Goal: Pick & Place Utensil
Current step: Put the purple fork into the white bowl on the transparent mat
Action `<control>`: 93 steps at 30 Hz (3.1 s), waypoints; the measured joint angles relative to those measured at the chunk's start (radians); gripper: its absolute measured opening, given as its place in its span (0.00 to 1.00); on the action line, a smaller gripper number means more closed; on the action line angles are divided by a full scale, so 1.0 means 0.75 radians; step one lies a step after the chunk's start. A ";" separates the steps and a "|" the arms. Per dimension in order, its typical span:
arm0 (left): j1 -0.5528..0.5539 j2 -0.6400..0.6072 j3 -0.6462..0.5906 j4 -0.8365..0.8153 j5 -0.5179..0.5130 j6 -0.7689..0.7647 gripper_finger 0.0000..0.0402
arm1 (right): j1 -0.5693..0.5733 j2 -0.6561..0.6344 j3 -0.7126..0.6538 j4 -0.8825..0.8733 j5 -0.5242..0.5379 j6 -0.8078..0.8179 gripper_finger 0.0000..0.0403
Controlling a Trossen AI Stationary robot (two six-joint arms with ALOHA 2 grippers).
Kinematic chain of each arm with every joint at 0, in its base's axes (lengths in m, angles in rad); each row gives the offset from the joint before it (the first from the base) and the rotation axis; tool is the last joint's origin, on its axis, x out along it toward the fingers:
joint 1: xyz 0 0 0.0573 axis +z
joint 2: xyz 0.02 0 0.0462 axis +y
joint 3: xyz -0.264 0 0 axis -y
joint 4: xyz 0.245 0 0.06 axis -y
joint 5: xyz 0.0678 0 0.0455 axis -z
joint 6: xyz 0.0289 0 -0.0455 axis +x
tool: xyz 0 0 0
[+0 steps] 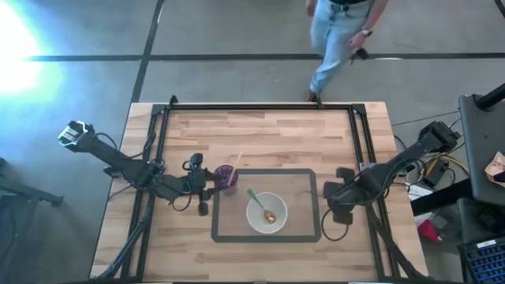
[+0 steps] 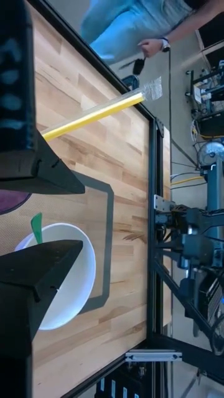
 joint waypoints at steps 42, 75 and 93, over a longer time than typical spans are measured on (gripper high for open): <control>0.001 0.017 0.062 0.103 0.114 0.066 0.50 | -0.152 0.003 0.340 0.323 0.045 -0.102 0.03; 0.130 0.436 0.580 -0.361 0.455 0.049 0.50 | -0.389 0.548 0.667 0.076 -0.362 -0.424 0.03; 0.132 0.659 0.656 -0.359 0.454 0.036 0.50 | -0.387 0.585 0.699 0.119 -0.372 -0.500 0.03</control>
